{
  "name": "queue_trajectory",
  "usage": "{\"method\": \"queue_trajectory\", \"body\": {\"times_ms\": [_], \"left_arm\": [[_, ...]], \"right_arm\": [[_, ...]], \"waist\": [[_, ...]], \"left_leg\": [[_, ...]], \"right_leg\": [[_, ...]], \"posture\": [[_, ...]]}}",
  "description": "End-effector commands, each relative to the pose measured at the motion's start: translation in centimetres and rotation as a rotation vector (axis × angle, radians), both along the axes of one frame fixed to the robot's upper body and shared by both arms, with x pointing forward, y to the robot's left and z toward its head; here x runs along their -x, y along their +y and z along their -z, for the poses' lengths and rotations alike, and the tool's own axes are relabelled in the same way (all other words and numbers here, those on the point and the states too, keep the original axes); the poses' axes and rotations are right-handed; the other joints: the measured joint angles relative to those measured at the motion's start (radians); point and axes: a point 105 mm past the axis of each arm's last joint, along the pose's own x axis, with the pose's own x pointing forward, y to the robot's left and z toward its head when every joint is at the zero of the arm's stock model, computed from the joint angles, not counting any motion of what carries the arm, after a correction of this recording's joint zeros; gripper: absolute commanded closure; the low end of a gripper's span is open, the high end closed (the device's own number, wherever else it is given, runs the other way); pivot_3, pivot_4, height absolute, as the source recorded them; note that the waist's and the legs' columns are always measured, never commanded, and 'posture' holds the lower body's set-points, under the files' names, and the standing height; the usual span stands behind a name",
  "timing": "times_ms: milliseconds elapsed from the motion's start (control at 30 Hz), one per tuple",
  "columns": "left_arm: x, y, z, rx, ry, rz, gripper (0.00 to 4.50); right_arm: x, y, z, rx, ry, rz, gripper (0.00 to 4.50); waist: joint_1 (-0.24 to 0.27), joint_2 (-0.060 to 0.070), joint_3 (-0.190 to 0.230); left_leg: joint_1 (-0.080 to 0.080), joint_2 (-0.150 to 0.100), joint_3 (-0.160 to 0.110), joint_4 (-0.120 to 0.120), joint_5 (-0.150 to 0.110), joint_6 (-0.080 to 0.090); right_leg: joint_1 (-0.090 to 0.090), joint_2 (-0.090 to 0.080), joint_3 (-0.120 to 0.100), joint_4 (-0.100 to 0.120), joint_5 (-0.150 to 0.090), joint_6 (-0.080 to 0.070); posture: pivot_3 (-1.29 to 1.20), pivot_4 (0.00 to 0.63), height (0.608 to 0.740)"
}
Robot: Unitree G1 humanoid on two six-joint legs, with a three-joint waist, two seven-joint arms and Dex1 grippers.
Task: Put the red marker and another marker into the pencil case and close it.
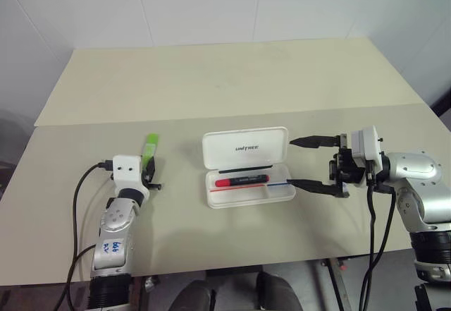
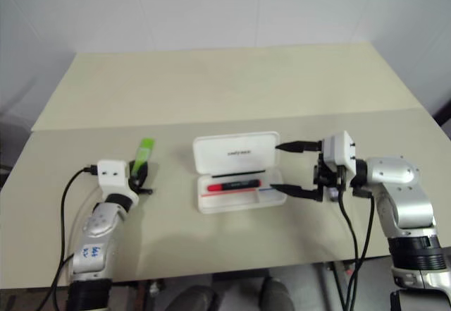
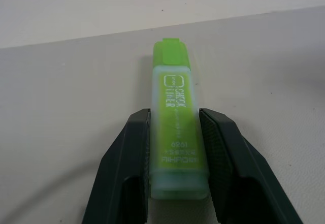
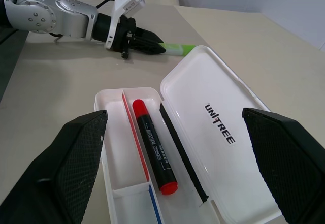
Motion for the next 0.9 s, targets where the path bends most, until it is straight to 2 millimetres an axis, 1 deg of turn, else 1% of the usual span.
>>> {"method": "queue_trajectory", "body": {"times_ms": [33,67,200,267,400,467,500,567,667,733,767,800,867,900], "left_arm": [[0.0,-0.6,-1.5,0.050,-0.071,0.037,3.40],[0.0,-0.6,-2.1,0.058,-0.094,0.043,3.40],[0.1,-1.5,-7.1,0.053,-0.305,0.118,3.40],[0.2,-2.0,-8.9,0.048,-0.375,0.147,3.40],[1.0,-4.9,-11.5,-0.044,-0.483,0.328,3.40],[1.6,-6.1,-12.9,-0.074,-0.548,0.401,3.40],[1.8,-6.5,-13.2,-0.081,-0.564,0.427,3.40],[2.4,-7.9,-14.0,-0.114,-0.605,0.522,3.40],[3.5,-10.5,-14.8,-0.141,-0.645,0.712,3.40],[4.2,-12.0,-14.7,-0.156,-0.633,0.847,3.40],[4.8,-13.2,-13.5,-0.213,-0.578,0.959,3.40],[5.2,-13.9,-12.6,-0.255,-0.535,1.035,3.40],[5.7,-14.7,-11.3,-0.287,-0.467,1.133,3.40],[5.8,-14.8,-11.0,-0.287,-0.452,1.157,3.40]], "right_arm": [[0.2,-0.4,-1.3,-0.010,-0.059,0.013,0.00],[0.2,-0.4,-1.3,-0.009,-0.059,0.014,0.00],[0.1,-0.5,-1.2,-0.009,-0.058,0.026,0.00],[0.0,-0.7,-1.1,-0.008,-0.059,0.033,0.00],[-0.1,-1.3,-1.2,-0.007,-0.065,0.054,0.00],[0.0,-1.9,-1.1,0.004,-0.069,0.077,0.00],[0.0,-2.1,-1.1,0.008,-0.070,0.085,0.00],[0.0,-2.6,-1.0,0.015,-0.074,0.111,0.00],[-0.5,-4.0,-1.0,0.020,-0.069,0.202,0.00],[-0.9,-4.9,-0.9,0.019,-0.059,0.261,0.00],[-0.9,-5.4,-1.1,0.023,-0.066,0.278,0.00],[-0.8,-5.6,-1.3,0.025,-0.073,0.287,0.00],[-0.6,-6.1,-1.7,0.022,-0.092,0.297,0.00],[-0.4,-6.2,-1.9,0.019,-0.096,0.297,0.00]], "waist": [[0.001,0.000,0.000],[0.001,0.000,0.000],[0.000,-0.002,0.001],[0.000,-0.002,0.001],[-0.003,-0.002,0.001],[-0.001,-0.002,0.001],[-0.001,-0.002,0.001],[-0.001,-0.002,0.001],[0.000,-0.002,0.001],[-0.001,-0.002,0.001],[-0.001,-0.002,0.001],[-0.003,-0.002,0.001],[-0.005,0.000,0.001],[-0.005,0.000,0.001]], "left_leg": [[0.000,0.000,0.000,0.000,0.000,0.000],[0.000,0.000,0.000,0.000,0.000,0.000],[-0.002,0.000,-0.001,0.000,0.000,0.000],[-0.002,0.000,-0.001,0.000,0.000,0.000],[-0.002,0.000,0.000,0.000,0.000,0.000],[-0.002,0.000,0.000,0.000,0.000,0.000],[-0.002,0.000,0.000,0.000,0.000,0.000],[-0.002,0.000,0.000,0.000,0.000,0.000],[-0.002,0.000,0.000,0.000,0.000,0.000],[-0.002,0.000,0.000,0.000,0.000,0.000],[-0.002,0.000,0.000,0.000,0.000,0.000],[-0.002,0.000,0.000,0.000,0.000,0.000],[-0.002,0.000,0.001,-0.001,0.000,0.000],[-0.002,0.000,0.001,-0.001,0.000,0.000]], "right_leg": [[0.000,0.000,0.000,0.000,0.000,0.000],[0.000,0.000,0.000,0.000,0.000,0.000],[-0.001,0.000,-0.001,-0.001,0.000,0.000],[-0.001,0.000,-0.001,-0.001,0.000,0.000],[-0.001,0.000,-0.001,-0.002,0.001,0.000],[-0.001,0.000,-0.001,-0.002,0.001,0.000],[-0.001,0.000,-0.001,-0.002,0.001,0.000],[-0.001,0.000,-0.001,-0.002,0.001,0.000],[-0.001,0.000,-0.001,-0.002,0.001,0.000],[-0.001,0.000,-0.001,-0.002,0.001,0.000],[-0.001,0.000,-0.001,-0.002,0.001,0.000],[-0.001,0.000,-0.001,-0.002,0.001,0.000],[-0.001,0.000,0.000,-0.002,0.001,0.000],[-0.001,0.000,0.000,-0.002,0.001,0.000]], "posture": [[0.00,0.150,0.740],[0.00,0.150,0.740],[0.00,0.150,0.740],[0.00,0.150,0.740],[0.00,0.150,0.740],[0.00,0.150,0.740],[0.00,0.150,0.740],[0.00,0.150,0.740],[0.00,0.150,0.740],[0.00,0.150,0.740],[0.00,0.150,0.740],[0.00,0.150,0.740],[0.00,0.150,0.740],[0.00,0.150,0.740]]}}
